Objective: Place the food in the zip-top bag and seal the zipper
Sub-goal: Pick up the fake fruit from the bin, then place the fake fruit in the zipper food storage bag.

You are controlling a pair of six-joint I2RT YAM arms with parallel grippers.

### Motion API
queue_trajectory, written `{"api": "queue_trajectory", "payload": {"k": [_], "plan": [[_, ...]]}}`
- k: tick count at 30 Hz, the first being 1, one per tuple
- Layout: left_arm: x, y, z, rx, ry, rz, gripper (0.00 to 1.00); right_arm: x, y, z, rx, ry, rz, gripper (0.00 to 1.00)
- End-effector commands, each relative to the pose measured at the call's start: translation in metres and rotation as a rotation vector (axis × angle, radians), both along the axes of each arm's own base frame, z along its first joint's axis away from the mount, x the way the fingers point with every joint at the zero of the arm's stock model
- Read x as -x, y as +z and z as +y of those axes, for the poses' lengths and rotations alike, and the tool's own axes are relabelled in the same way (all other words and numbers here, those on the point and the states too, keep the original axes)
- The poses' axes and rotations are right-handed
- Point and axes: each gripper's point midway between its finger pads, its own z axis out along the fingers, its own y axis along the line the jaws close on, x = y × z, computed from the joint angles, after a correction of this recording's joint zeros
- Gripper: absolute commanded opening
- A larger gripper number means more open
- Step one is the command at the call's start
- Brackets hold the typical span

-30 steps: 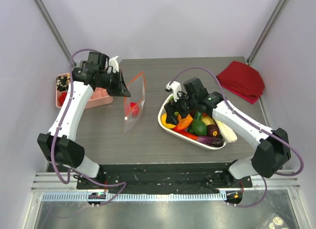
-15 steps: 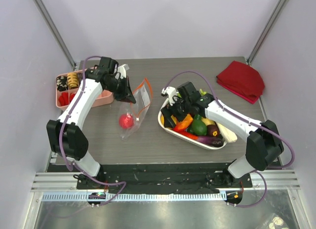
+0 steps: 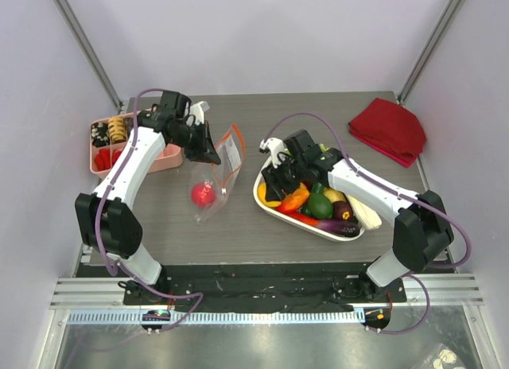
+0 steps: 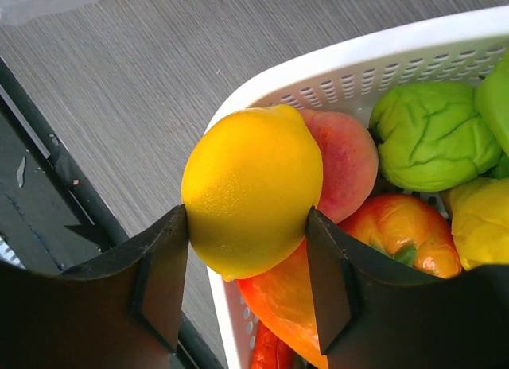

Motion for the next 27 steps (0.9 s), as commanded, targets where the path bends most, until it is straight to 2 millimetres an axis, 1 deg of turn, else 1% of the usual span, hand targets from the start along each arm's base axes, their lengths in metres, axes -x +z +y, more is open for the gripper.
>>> {"api": "queue_trajectory", "payload": {"k": [1, 2, 3, 5, 6, 7, 8, 9, 11, 12, 13, 14, 16, 17, 19, 20, 21, 23, 24, 26, 27], "plan": [[-0.005, 0.019, -0.007, 0.045, -0.015, -0.065, 0.0, -0.023, 0.049, 0.0, -0.084, -0.06, -0.059, 0.19], [-0.004, 0.02, -0.009, 0.05, -0.019, -0.066, 0.0, -0.03, 0.059, -0.008, -0.098, -0.09, -0.064, 0.18], [-0.004, 0.022, -0.011, 0.055, -0.024, -0.068, 0.0, -0.034, 0.077, -0.007, -0.135, -0.087, -0.084, 0.16], [-0.004, 0.024, -0.016, 0.059, -0.036, -0.073, 0.0, -0.04, 0.101, -0.014, -0.18, -0.1, -0.116, 0.15], [-0.004, 0.028, -0.019, 0.066, -0.043, -0.081, 0.0, -0.042, 0.119, -0.012, -0.211, -0.093, -0.148, 0.15], [-0.003, 0.03, -0.023, 0.071, -0.053, -0.081, 0.0, -0.042, 0.131, -0.011, -0.229, -0.086, -0.172, 0.14], [-0.004, 0.03, -0.026, 0.075, -0.057, -0.079, 0.0, -0.039, 0.145, -0.01, -0.256, -0.077, -0.193, 0.14], [-0.005, 0.035, -0.029, 0.082, -0.063, -0.084, 0.0, -0.039, 0.164, -0.006, -0.299, -0.07, -0.216, 0.15], [-0.005, 0.04, -0.035, 0.09, -0.072, -0.087, 0.0, -0.042, 0.196, 0.001, -0.376, -0.071, -0.259, 0.15], [-0.006, 0.043, -0.037, 0.093, -0.075, -0.09, 0.0, -0.042, 0.206, 0.005, -0.412, -0.079, -0.252, 0.14], [-0.006, 0.045, -0.039, 0.098, -0.081, -0.093, 0.0, -0.047, 0.217, 0.01, -0.448, -0.083, -0.277, 0.15], [-0.005, 0.047, -0.041, 0.103, -0.087, -0.096, 0.0, -0.05, 0.225, 0.015, -0.476, -0.091, -0.269, 0.15], [-0.004, 0.048, -0.044, 0.111, -0.095, -0.098, 0.0, -0.057, 0.231, 0.024, -0.504, -0.092, -0.284, 0.15], [-0.004, 0.049, -0.045, 0.116, -0.092, -0.093, 0.0, -0.061, 0.226, 0.033, -0.504, -0.087, -0.267, 0.15], [-0.003, 0.05, -0.044, 0.115, -0.092, -0.095, 0.0, -0.07, 0.222, 0.04, -0.503, -0.106, -0.271, 0.15], [-0.003, 0.049, -0.044, 0.112, -0.094, -0.098, 0.0, -0.072, 0.213, 0.045, -0.496, -0.11, -0.257, 0.15], [-0.002, 0.05, -0.043, 0.111, -0.091, -0.104, 0.0, -0.076, 0.209, 0.051, -0.509, -0.116, -0.249, 0.15], [-0.002, 0.049, -0.044, 0.117, -0.09, -0.103, 0.0, -0.079, 0.2, 0.057, -0.508, -0.124, -0.231, 0.14], [-0.001, 0.049, -0.044, 0.118, -0.089, -0.099, 0.0, -0.08, 0.191, 0.063, -0.498, -0.122, -0.211, 0.14], [-0.001, 0.048, -0.044, 0.123, -0.092, -0.096, 0.0, -0.08, 0.178, 0.066, -0.479, -0.124, -0.192, 0.14], [0.0, 0.048, -0.044, 0.125, -0.095, -0.099, 0.0, -0.078, 0.17, 0.071, -0.464, -0.111, -0.192, 0.14]]}}
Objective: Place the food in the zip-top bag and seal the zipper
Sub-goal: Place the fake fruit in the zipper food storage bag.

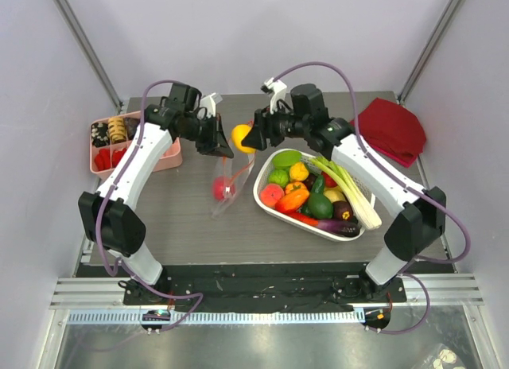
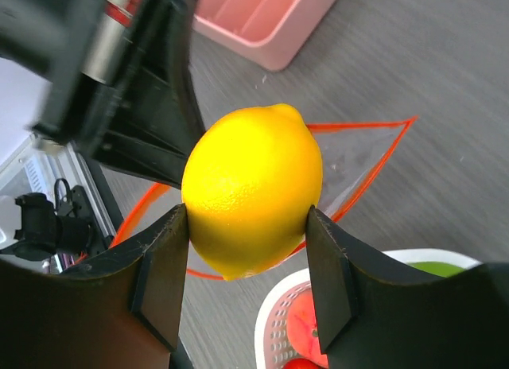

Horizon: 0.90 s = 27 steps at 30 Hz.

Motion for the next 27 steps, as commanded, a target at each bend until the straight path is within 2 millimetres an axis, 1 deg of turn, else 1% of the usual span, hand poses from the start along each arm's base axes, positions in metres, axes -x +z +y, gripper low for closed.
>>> {"api": "queue_trajectory", "payload": {"k": [1, 3, 4, 5, 6, 7, 8, 9, 10, 13, 14, 16, 17, 18, 19, 20, 21, 22, 23, 24, 25, 26, 27], "plan": [[0.0, 0.018, -0.006, 0.052, -0.017, -0.046, 0.0, -0.002, -0.013, 0.015, -0.001, -0.003, -0.01, 0.15], [0.0, 0.016, -0.005, 0.049, -0.018, -0.042, 0.0, 0.0, -0.029, 0.017, 0.041, 0.001, 0.008, 0.18], [0.001, 0.017, -0.005, 0.051, -0.018, -0.042, 0.0, 0.002, -0.033, 0.019, 0.059, 0.016, 0.007, 0.23], [0.0, 0.016, -0.004, 0.053, -0.014, -0.044, 0.0, 0.004, -0.034, 0.018, 0.074, 0.027, 0.001, 0.33], [-0.001, 0.017, -0.003, 0.056, -0.006, -0.046, 0.0, 0.008, -0.038, 0.014, 0.099, 0.028, 0.004, 0.59], [-0.001, 0.018, -0.003, 0.059, -0.006, -0.049, 0.0, 0.012, -0.035, 0.011, 0.114, 0.036, -0.024, 0.72], [-0.001, 0.016, -0.004, 0.061, -0.008, -0.046, 0.0, 0.013, -0.033, 0.009, 0.121, 0.033, -0.032, 0.83], [-0.002, 0.016, -0.003, 0.063, -0.006, -0.047, 0.0, 0.016, -0.031, 0.005, 0.13, 0.03, -0.033, 0.99], [-0.001, 0.016, -0.004, 0.064, -0.009, -0.045, 0.0, 0.017, -0.022, 0.002, 0.129, 0.027, -0.059, 1.0], [-0.002, 0.015, -0.004, 0.064, -0.009, -0.044, 0.0, 0.022, -0.006, -0.01, 0.138, 0.017, -0.083, 1.0], [-0.002, 0.016, -0.003, 0.061, -0.009, -0.049, 0.0, 0.023, 0.005, -0.019, 0.139, 0.011, -0.121, 1.0], [-0.002, 0.017, -0.002, 0.057, -0.008, -0.057, 0.0, 0.028, 0.003, -0.033, 0.181, 0.007, -0.123, 1.0], [-0.002, 0.016, -0.001, 0.054, -0.005, -0.06, 0.0, 0.033, -0.004, -0.048, 0.239, 0.021, -0.132, 1.0], [-0.001, 0.017, -0.001, 0.051, -0.005, -0.064, 0.0, 0.037, -0.01, -0.056, 0.274, 0.034, -0.13, 1.0], [0.0, 0.016, 0.0, 0.05, -0.007, -0.066, 0.0, 0.043, -0.023, -0.064, 0.321, 0.058, -0.123, 1.0], [-0.001, 0.017, 0.001, 0.047, -0.007, -0.073, 0.0, 0.053, -0.035, -0.081, 0.395, 0.099, -0.121, 1.0], [0.0, 0.016, 0.0, 0.046, -0.011, -0.076, 0.0, 0.061, -0.045, -0.088, 0.436, 0.14, -0.121, 1.0], [0.001, 0.016, 0.001, 0.043, -0.011, -0.074, 0.0, 0.071, -0.059, -0.096, 0.478, 0.188, -0.104, 1.0], [0.001, 0.016, 0.001, 0.043, -0.016, -0.078, 0.0, 0.084, -0.071, -0.106, 0.529, 0.226, -0.07, 1.0], [0.001, 0.015, 0.001, 0.043, -0.016, -0.074, 0.0, 0.089, -0.076, -0.114, 0.577, 0.283, -0.118, 1.0], [0.001, 0.015, 0.0, 0.046, -0.015, -0.067, 0.0, 0.096, -0.087, -0.121, 0.611, 0.321, -0.108, 1.0], [0.001, 0.015, -0.001, 0.049, -0.015, -0.062, 0.0, 0.103, -0.093, -0.126, 0.637, 0.362, -0.108, 1.0], [0.001, 0.015, -0.002, 0.052, -0.017, -0.062, 0.0, 0.105, -0.095, -0.127, 0.66, 0.404, -0.154, 1.0]]}}
